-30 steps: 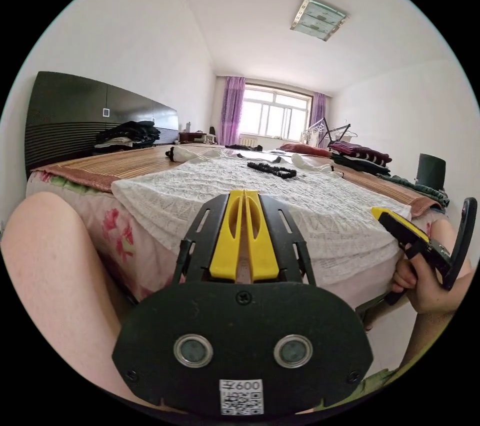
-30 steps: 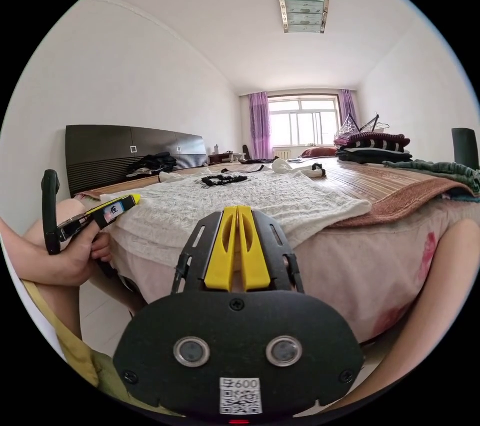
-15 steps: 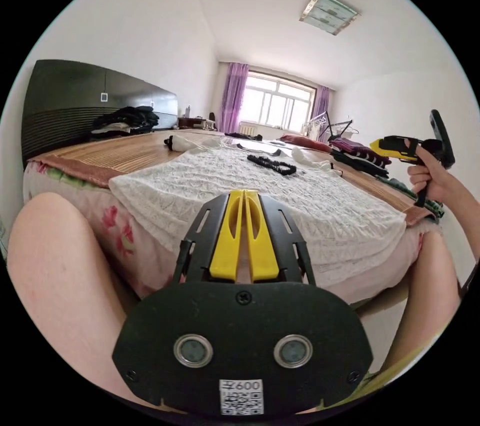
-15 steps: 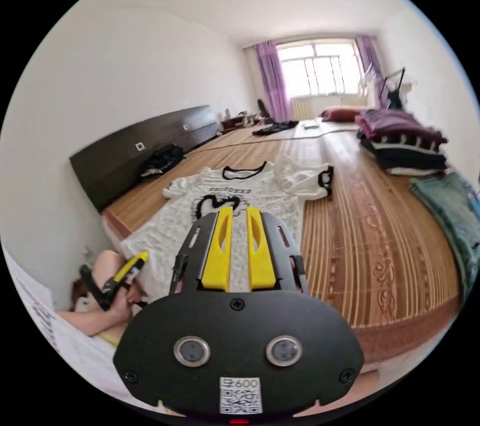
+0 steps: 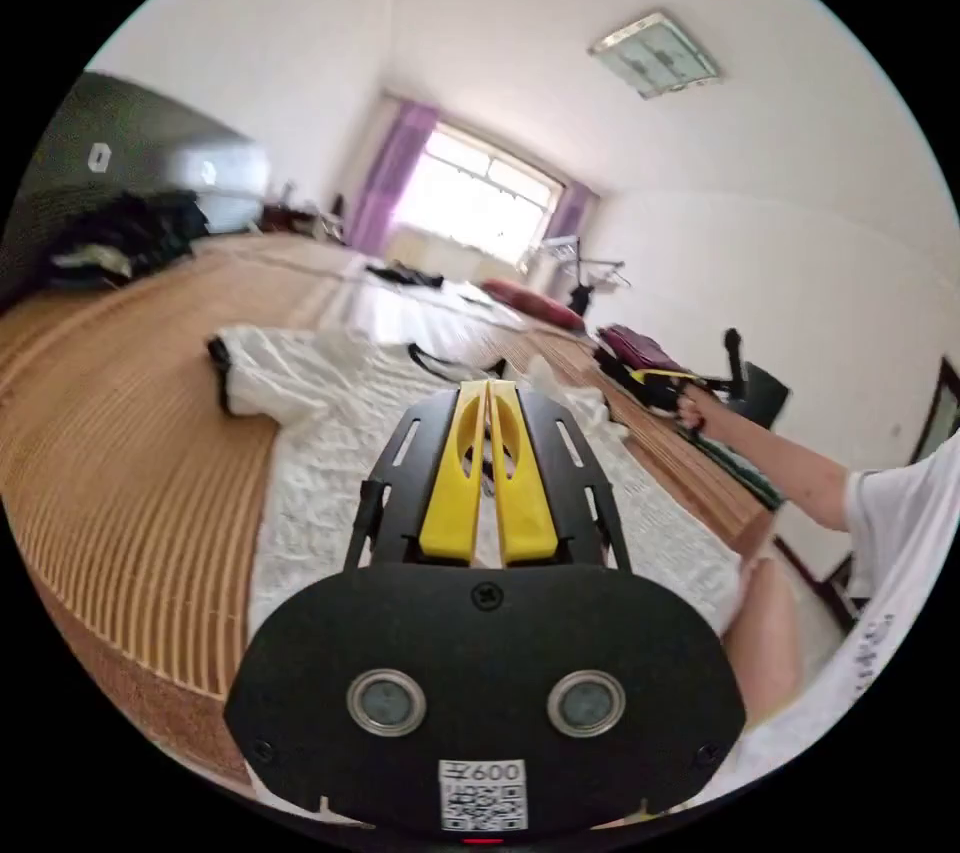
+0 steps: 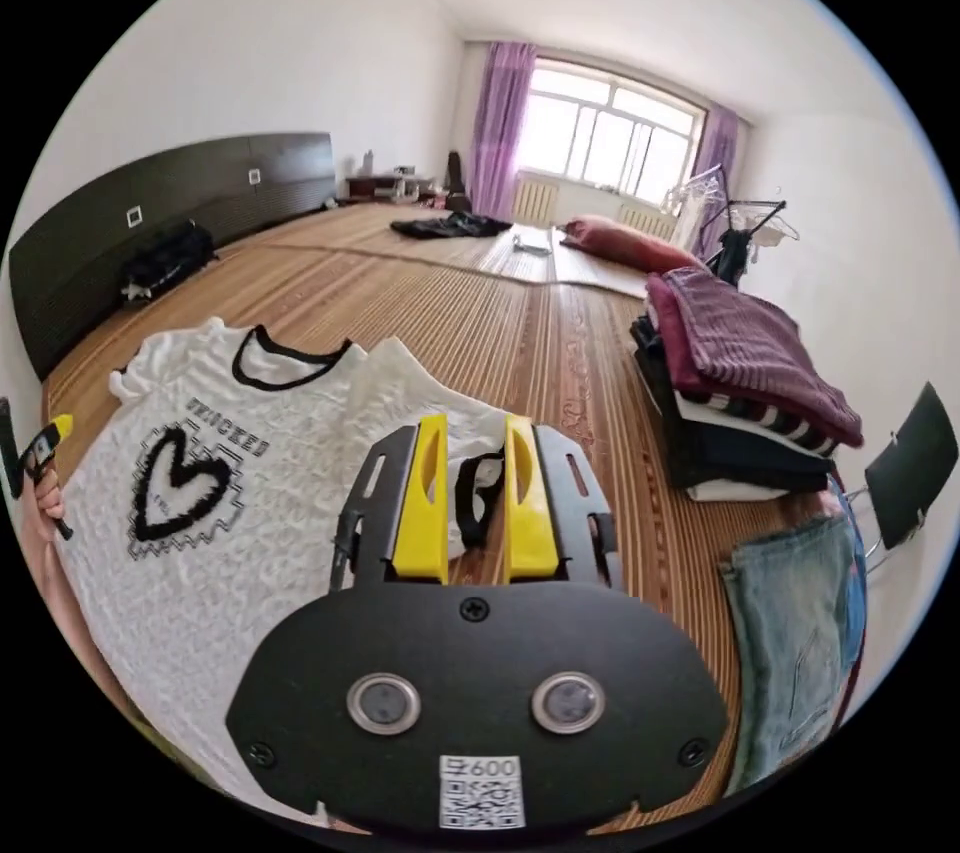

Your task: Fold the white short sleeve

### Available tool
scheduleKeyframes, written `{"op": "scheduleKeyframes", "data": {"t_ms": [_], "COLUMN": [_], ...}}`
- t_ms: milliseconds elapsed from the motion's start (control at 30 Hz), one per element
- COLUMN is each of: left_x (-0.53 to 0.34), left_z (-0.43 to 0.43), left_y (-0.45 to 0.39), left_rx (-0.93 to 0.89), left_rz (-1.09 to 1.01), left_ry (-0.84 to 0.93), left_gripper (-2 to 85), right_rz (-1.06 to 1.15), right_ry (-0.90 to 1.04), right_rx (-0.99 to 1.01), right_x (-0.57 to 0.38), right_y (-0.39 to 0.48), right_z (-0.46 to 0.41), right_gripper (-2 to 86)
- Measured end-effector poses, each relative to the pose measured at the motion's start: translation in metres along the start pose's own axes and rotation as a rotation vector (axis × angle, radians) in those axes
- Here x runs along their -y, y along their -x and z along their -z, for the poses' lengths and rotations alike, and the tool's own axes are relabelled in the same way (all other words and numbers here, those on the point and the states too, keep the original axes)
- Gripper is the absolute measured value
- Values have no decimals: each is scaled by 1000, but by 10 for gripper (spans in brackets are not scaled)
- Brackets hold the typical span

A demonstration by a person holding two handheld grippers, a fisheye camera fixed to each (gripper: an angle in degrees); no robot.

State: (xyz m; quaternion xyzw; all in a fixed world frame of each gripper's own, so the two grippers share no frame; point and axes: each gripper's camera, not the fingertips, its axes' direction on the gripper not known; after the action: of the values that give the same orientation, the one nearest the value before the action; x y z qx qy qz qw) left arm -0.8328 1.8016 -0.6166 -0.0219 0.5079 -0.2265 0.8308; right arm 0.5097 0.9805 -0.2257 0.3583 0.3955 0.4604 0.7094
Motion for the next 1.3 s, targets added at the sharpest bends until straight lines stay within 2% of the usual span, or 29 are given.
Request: {"op": "scheduleKeyframes", "data": {"t_ms": [33, 100, 167, 233, 300, 367, 433, 533, 600, 700, 933, 1167, 1233, 1300], "left_x": [0, 8, 18, 30, 48, 62, 73, 89, 100, 113, 137, 163, 167, 173], "left_z": [-5, 0, 15, 21, 18, 15, 15, 21, 25, 29, 46, 53, 55, 58], "left_y": [0, -2, -6, -7, -9, -13, -18, -27, -32, -40, -64, -84, -87, -91], "left_rx": [-56, -28, 31, 75, 35, 18, 15, 28, 24, 30, 29, 29, 25, 15], "left_rz": [-29, 63, 96, 151, 194, 212, 228, 268, 297, 338, 362, 371, 380, 381], "left_ry": [23, 2, -68, -87, -56, -26, -17, -29, -36, -48, -108, -118, -124, -132], "left_gripper": [0, 0, 0, 0, 0, 1, 1, 1, 1, 1, 1, 1, 1, 1], "right_rz": [16, -26, -156, -181, -125, -50, -91, -146, -145, -104, 75, 179, 169, 217], "right_ry": [54, 55, 61, 156, 283, 291, 302, 221, 200, 142, 115, 190, 216, 189], "right_rx": [-74, -177, -146, -109, -124, -241, -245, -157, -167, -136, 118, 207, 206, 293], "right_x": [10, 22, 34, 40, 41, 43, 46, 48, 49, 49, 39, 9, -2, -15], "right_y": [9, 19, 23, 32, 49, 72, 74, 81, 91, 116, 219, 324, 336, 342], "right_z": [-25, -43, -56, -75, -97, -90, -78, -36, -11, 34, 101, 69, 55, 56], "right_gripper": [37, 42, 50, 46, 39, 8, -1, -6, -7, -7, -7, 1, 14, 40]}}
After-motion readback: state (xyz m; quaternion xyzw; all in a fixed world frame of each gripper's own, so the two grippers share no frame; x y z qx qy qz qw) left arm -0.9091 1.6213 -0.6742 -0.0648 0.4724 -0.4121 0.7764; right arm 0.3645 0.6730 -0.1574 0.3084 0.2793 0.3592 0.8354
